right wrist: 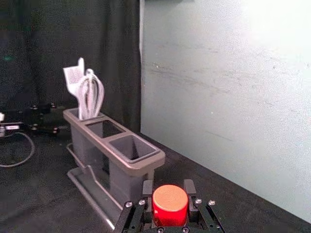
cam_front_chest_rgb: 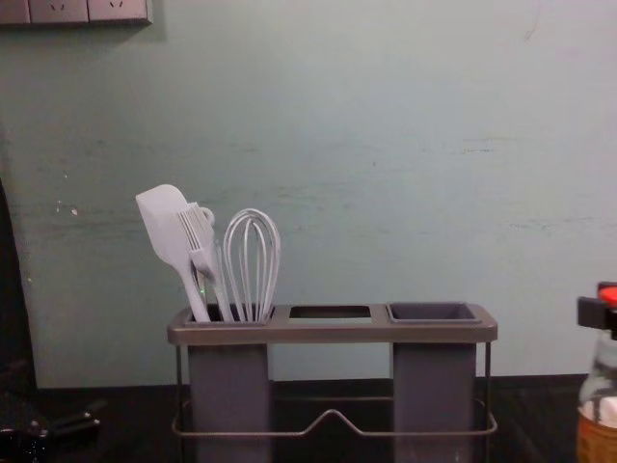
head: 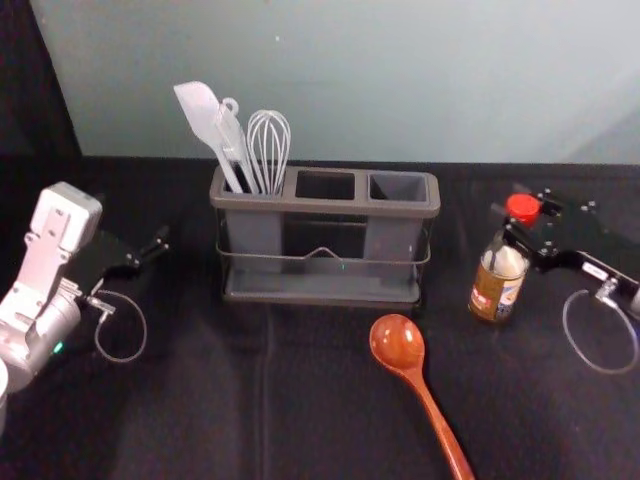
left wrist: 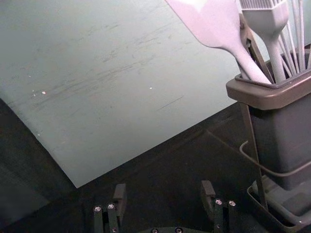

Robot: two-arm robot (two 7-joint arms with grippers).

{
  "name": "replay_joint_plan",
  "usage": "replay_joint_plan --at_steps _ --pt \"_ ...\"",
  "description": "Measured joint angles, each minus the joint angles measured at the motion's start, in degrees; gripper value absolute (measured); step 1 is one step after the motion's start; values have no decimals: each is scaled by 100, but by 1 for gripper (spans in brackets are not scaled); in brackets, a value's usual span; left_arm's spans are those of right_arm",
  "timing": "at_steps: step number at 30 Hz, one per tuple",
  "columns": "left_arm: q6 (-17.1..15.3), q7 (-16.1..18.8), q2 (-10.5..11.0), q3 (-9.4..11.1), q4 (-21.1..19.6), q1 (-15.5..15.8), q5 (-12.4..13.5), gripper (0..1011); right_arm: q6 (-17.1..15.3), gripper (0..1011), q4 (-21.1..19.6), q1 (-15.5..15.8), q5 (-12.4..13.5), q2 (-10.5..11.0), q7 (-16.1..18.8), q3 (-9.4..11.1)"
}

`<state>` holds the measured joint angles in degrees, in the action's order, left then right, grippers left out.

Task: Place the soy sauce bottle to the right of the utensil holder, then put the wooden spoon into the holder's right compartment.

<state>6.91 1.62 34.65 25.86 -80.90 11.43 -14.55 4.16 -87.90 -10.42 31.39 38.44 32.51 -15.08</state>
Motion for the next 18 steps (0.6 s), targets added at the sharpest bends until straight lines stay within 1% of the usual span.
replay_joint_plan --at_steps 1,2,6,11,18 --pt "0 0 0 0 0 0 0 1005 -21 392 65 -68 -25 -39 3 -32" --pt "0 0 0 0 0 0 0 1005 -55 392 168 -200 -75 -111 14 -89" --pt "0 0 0 0 0 0 0 1005 -123 392 410 -483 -196 -283 39 -221" --pt "0 0 0 0 0 0 0 1005 -150 392 577 -660 -280 -413 49 -310" --pt "0 0 0 0 0 0 0 1005 -133 392 791 -820 -347 -554 67 -367"
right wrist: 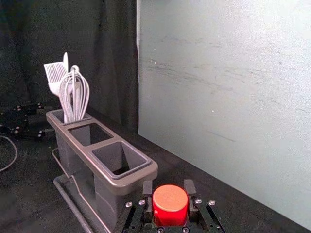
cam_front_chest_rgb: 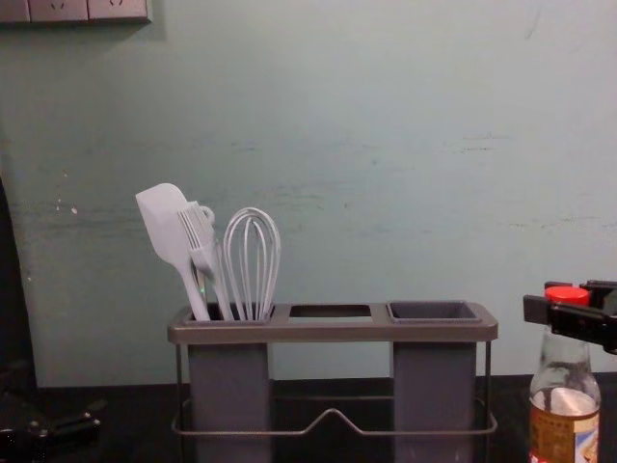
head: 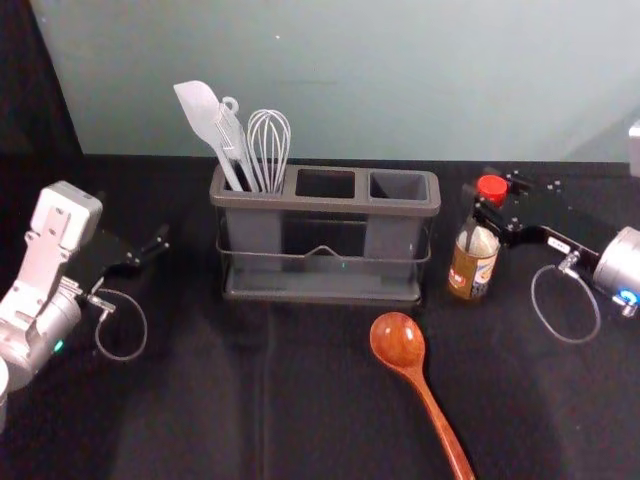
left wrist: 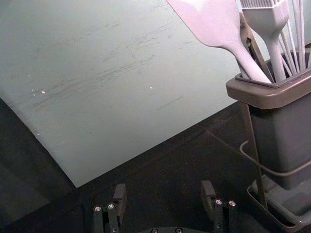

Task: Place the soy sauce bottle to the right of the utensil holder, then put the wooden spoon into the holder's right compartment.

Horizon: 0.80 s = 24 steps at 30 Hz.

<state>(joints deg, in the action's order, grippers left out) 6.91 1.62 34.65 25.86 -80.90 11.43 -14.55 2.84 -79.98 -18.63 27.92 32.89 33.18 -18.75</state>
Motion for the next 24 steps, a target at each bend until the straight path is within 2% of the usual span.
replay_joint_plan --at_steps 15,24 --pt "0 0 0 0 0 0 0 1005 105 392 389 -190 -73 -174 69 -59" --pt "0 0 0 0 0 0 0 1005 106 392 384 -190 -74 -170 67 -59"
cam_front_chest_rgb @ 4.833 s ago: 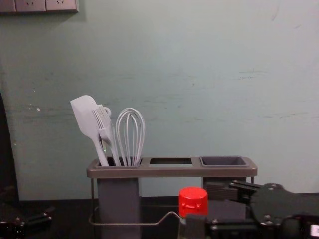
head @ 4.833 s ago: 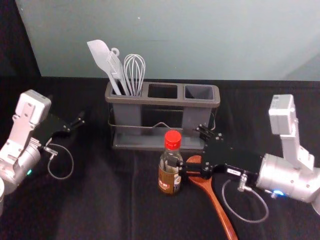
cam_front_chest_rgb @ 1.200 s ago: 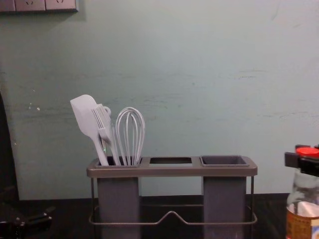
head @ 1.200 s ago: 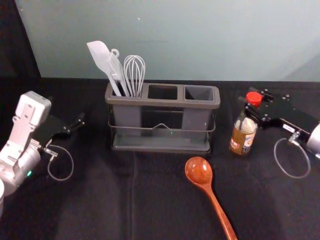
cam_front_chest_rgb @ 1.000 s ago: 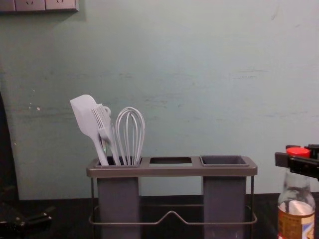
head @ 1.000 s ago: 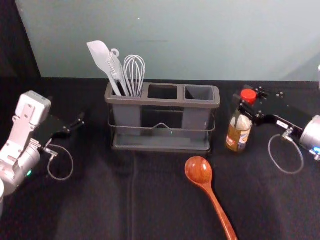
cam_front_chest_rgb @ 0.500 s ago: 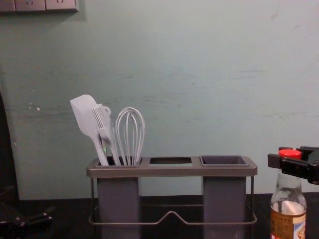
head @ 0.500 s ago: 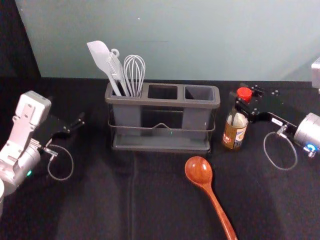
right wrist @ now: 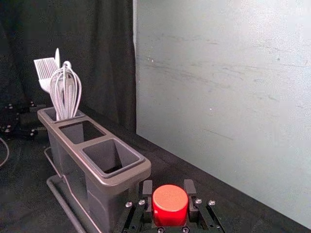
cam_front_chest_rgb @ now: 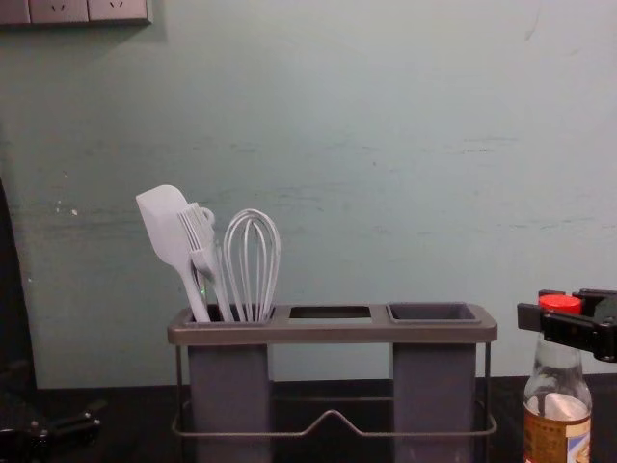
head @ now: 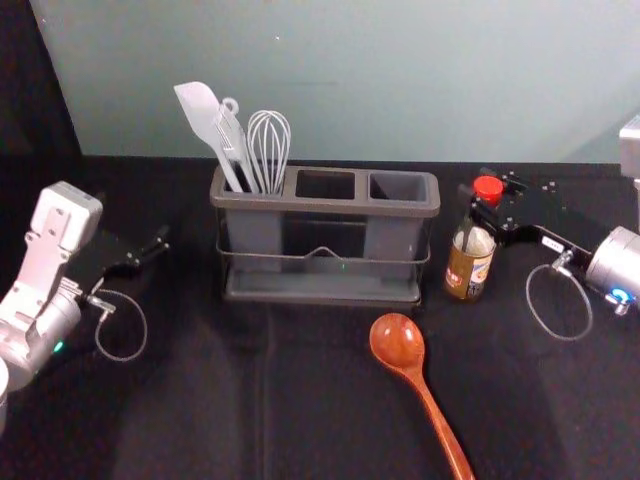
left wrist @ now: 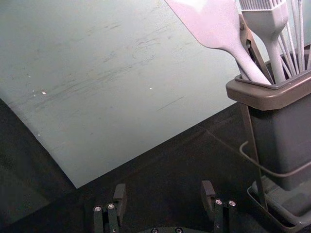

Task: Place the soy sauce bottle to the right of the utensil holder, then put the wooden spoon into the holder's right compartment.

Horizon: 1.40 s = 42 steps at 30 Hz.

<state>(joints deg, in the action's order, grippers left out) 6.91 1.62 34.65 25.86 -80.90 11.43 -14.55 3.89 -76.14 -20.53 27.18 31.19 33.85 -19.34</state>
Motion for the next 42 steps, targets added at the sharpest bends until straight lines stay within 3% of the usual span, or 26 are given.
replay_joint_plan --at_steps 6,17,22,33,37,42 --pt "0 0 0 0 0 0 0 1005 0 539 -13 6 5 6 0 3" --pt "0 0 0 0 0 0 0 1005 -1 898 -23 11 12 11 0 9" --pt "0 0 0 0 0 0 0 1005 -2 1002 -26 14 14 13 0 10" --pt "0 0 0 0 0 0 0 1005 -1 1002 -548 286 -145 146 -323 209" --pt "0 0 0 0 0 0 0 1005 54 1002 -1088 580 -289 273 -589 407" --pt "0 0 0 0 0 0 0 1005 -103 1002 -1778 892 -395 472 -710 578"
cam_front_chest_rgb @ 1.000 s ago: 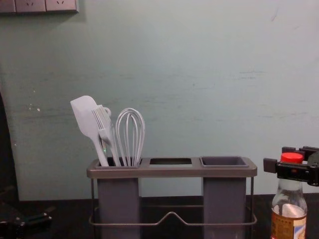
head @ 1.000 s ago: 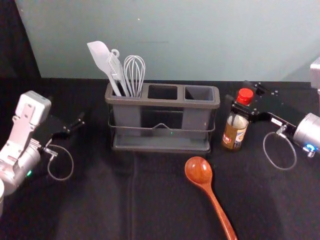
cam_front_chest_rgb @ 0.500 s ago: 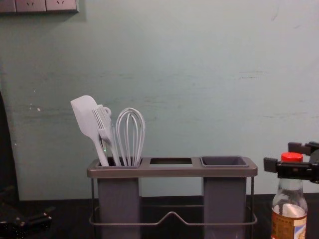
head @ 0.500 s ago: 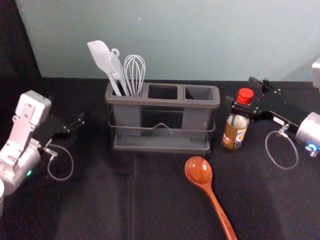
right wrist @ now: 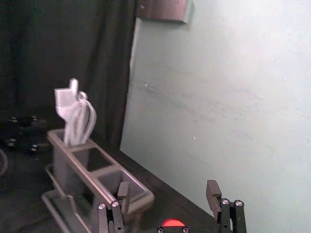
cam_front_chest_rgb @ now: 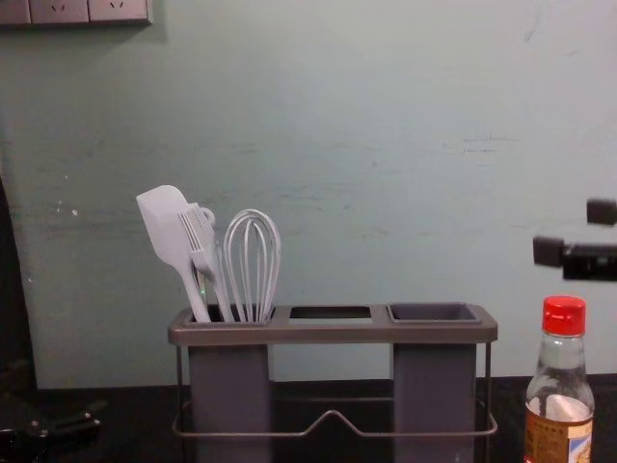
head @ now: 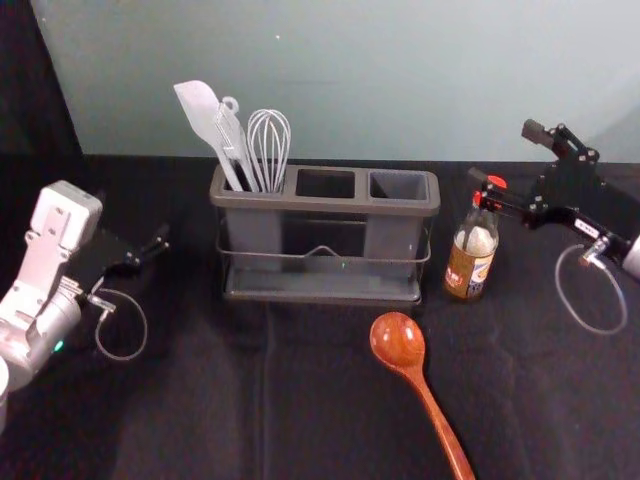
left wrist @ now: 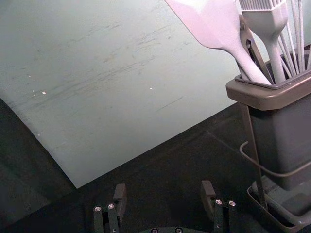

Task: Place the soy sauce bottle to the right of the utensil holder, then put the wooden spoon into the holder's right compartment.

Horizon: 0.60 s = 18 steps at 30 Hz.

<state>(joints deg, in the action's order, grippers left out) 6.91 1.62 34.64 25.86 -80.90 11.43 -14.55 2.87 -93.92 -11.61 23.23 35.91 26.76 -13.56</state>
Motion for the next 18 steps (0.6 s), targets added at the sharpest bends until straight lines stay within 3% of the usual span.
replay_joint_plan --at_steps 4,7,9,10,12,13,15,17,18 --pt "0 0 0 0 0 0 0 1005 -261 1002 -738 349 60 205 1 180" --pt "0 0 0 0 0 0 0 1005 -444 1002 -1070 507 99 293 -2 225" --pt "0 0 0 0 0 0 0 1005 -792 1002 -1487 695 151 372 -87 246" --pt "0 0 0 0 0 0 0 1005 -792 1002 -1487 695 151 372 -87 246" --pt "0 0 0 0 0 0 0 1005 -1188 1002 -1796 816 171 377 -244 194" --pt "0 0 0 0 0 0 0 1005 -1702 1002 -2072 867 153 351 -470 55" --pt "0 0 0 0 0 0 0 1005 -2286 1002 -2264 850 107 296 -691 -115" --pt "0 0 0 0 0 0 0 1005 -2663 1002 -2357 818 106 221 -807 -242" --pt "0 0 0 0 0 0 0 1005 -3077 1002 -2410 778 117 123 -943 -356"
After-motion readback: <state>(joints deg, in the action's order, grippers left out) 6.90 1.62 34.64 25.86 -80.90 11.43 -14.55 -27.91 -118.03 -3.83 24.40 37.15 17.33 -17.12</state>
